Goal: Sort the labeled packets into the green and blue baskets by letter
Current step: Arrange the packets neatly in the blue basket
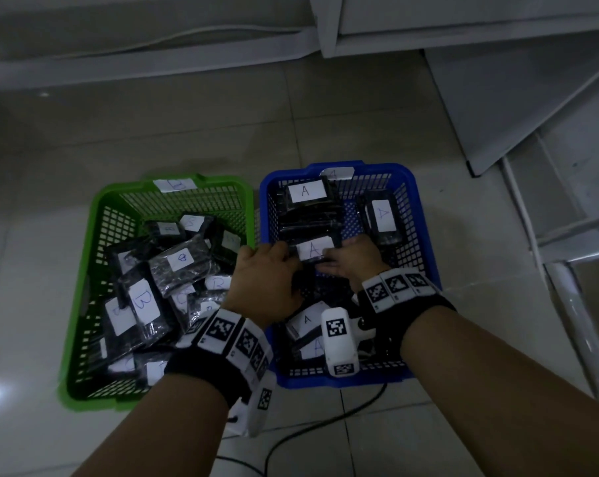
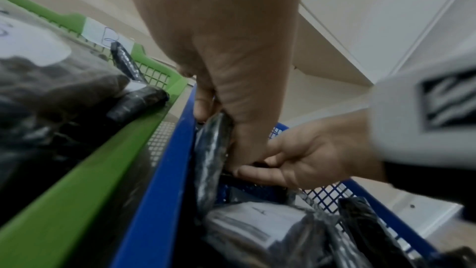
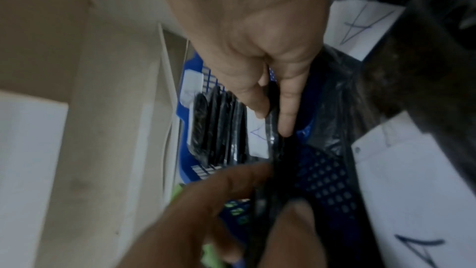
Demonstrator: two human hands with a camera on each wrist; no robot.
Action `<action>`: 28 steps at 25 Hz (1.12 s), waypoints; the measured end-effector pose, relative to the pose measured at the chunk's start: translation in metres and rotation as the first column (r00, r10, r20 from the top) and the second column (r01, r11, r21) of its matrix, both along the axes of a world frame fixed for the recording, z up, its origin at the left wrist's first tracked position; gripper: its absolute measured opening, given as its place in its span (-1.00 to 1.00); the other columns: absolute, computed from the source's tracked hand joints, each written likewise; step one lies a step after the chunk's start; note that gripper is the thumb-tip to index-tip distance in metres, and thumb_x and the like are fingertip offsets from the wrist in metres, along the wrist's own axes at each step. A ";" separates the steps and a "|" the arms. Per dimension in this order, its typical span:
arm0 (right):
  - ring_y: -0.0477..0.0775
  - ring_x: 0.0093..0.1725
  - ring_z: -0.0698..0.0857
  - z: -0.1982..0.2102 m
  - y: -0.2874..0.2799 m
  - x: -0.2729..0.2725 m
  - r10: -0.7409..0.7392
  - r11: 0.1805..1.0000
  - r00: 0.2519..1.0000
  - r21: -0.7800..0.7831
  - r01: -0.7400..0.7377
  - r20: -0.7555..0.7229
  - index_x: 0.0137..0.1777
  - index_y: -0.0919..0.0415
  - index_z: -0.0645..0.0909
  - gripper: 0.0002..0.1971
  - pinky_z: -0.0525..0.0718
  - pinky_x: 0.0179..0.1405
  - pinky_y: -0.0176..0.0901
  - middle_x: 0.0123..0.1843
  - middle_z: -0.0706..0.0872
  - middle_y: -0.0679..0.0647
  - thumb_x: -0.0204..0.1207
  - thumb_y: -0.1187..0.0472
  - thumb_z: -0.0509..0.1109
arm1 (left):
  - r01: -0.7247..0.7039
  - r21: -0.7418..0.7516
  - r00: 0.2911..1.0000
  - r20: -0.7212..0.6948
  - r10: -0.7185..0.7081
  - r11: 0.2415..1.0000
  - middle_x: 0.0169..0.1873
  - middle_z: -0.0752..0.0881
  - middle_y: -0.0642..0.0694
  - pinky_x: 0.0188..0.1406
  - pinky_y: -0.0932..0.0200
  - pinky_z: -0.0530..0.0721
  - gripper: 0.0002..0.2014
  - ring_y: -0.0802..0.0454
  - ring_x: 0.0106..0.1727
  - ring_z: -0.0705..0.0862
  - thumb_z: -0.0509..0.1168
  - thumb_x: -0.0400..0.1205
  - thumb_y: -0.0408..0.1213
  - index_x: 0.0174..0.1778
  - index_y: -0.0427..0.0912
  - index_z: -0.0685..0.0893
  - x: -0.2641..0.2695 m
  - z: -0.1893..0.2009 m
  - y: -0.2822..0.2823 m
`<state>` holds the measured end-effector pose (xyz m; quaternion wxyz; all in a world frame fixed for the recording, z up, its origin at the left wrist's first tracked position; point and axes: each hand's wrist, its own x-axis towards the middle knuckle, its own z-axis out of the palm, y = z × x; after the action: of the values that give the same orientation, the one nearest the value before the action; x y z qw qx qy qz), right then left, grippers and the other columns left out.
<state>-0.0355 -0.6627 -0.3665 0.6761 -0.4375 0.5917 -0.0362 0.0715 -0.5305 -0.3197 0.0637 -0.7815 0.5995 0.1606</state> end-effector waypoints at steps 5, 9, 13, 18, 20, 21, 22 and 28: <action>0.20 -0.49 0.70 0.000 -0.009 -0.001 0.129 0.979 0.977 -0.137 -0.153 -0.170 0.02 0.45 0.58 -0.71 0.70 -0.64 -0.06 -0.16 0.73 0.34 0.46 0.24 0.51 | -0.048 0.025 0.966 -0.255 0.053 0.999 0.27 0.38 -0.24 0.14 -0.11 0.55 -0.45 -0.27 0.23 0.48 0.37 0.46 -0.10 0.38 -0.12 0.47 0.001 -0.001 0.001; 0.28 -0.27 0.78 0.004 -0.008 -0.015 0.259 0.840 0.896 -0.374 -0.393 -0.360 0.07 0.47 0.58 -0.63 0.76 -0.36 0.01 -0.06 0.74 0.38 0.48 0.13 0.48 | -0.177 -0.015 0.897 -0.414 0.155 0.984 0.14 0.46 -0.30 -0.03 -0.08 0.61 -0.42 -0.27 0.11 0.53 0.48 0.38 -0.26 0.28 -0.25 0.44 0.002 -0.001 0.004; 0.11 0.23 0.62 0.034 0.008 -0.035 0.771 0.403 0.481 -0.264 -0.876 -0.418 0.31 0.19 0.59 -0.52 0.55 0.08 -0.22 0.27 0.65 0.18 0.46 -0.03 0.49 | -0.252 -0.078 0.861 -0.473 0.186 0.965 0.07 0.53 -0.33 -0.16 0.07 0.52 -0.50 -0.25 0.08 0.56 0.45 0.42 -0.30 0.24 -0.29 0.47 -0.003 0.001 0.005; 0.08 0.44 0.32 0.042 0.021 -0.051 0.884 0.160 0.215 -0.163 -0.974 -0.415 0.55 0.00 0.27 -0.07 0.42 0.39 -0.13 0.45 0.33 0.08 0.21 -0.08 0.66 | -0.340 -0.152 0.837 -0.498 0.226 0.928 0.14 0.51 -0.26 0.03 -0.01 0.63 -0.51 -0.23 0.10 0.58 0.42 0.42 -0.37 0.28 -0.21 0.50 -0.013 0.005 0.007; 0.01 0.31 0.43 0.046 0.019 -0.054 0.869 0.231 0.298 -0.209 -0.950 -0.395 0.44 0.08 0.32 -0.14 0.51 0.23 -0.20 0.39 0.41 0.04 0.19 -0.03 0.68 | -0.375 -0.195 0.822 -0.521 0.229 0.906 0.17 0.50 -0.24 0.07 0.17 0.54 -0.51 -0.19 0.15 0.57 0.41 0.43 -0.41 0.30 -0.20 0.52 -0.018 0.005 0.008; -0.02 0.26 0.46 0.049 0.016 -0.055 0.865 0.263 0.334 -0.227 -0.938 -0.376 0.41 0.10 0.34 -0.19 0.53 0.17 -0.21 0.35 0.44 0.01 0.22 0.00 0.67 | -0.382 -0.206 0.818 -0.529 0.225 0.901 0.19 0.50 -0.24 0.07 0.25 0.48 -0.51 -0.18 0.16 0.57 0.40 0.43 -0.43 0.30 -0.22 0.53 -0.021 0.003 0.008; -0.04 0.22 0.48 0.050 0.012 -0.056 0.862 0.281 0.355 -0.240 -0.929 -0.362 0.41 0.12 0.36 -0.24 0.53 0.14 -0.23 0.32 0.46 -0.01 0.27 0.03 0.65 | -0.377 -0.208 0.820 -0.529 0.220 0.903 0.20 0.49 -0.24 0.08 0.30 0.43 -0.52 -0.17 0.17 0.57 0.39 0.44 -0.45 0.31 -0.23 0.55 -0.024 0.002 0.007; 0.01 0.12 0.59 0.037 -0.010 -0.051 0.726 0.458 0.587 -0.384 -0.801 -0.359 0.28 0.21 0.58 -0.66 0.51 0.06 -0.28 0.27 0.65 0.15 0.51 0.23 0.44 | -0.507 -0.333 0.804 -0.517 0.296 0.795 0.27 0.41 -0.19 0.11 0.40 0.40 -0.50 -0.07 0.21 0.52 0.33 0.46 -0.49 0.35 -0.20 0.54 -0.035 0.005 -0.004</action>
<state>-0.0869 -0.6729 -0.3293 0.4335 -0.8187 0.3463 0.1480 0.0363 -0.5341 -0.3148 -0.2945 -0.8286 0.4334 0.1973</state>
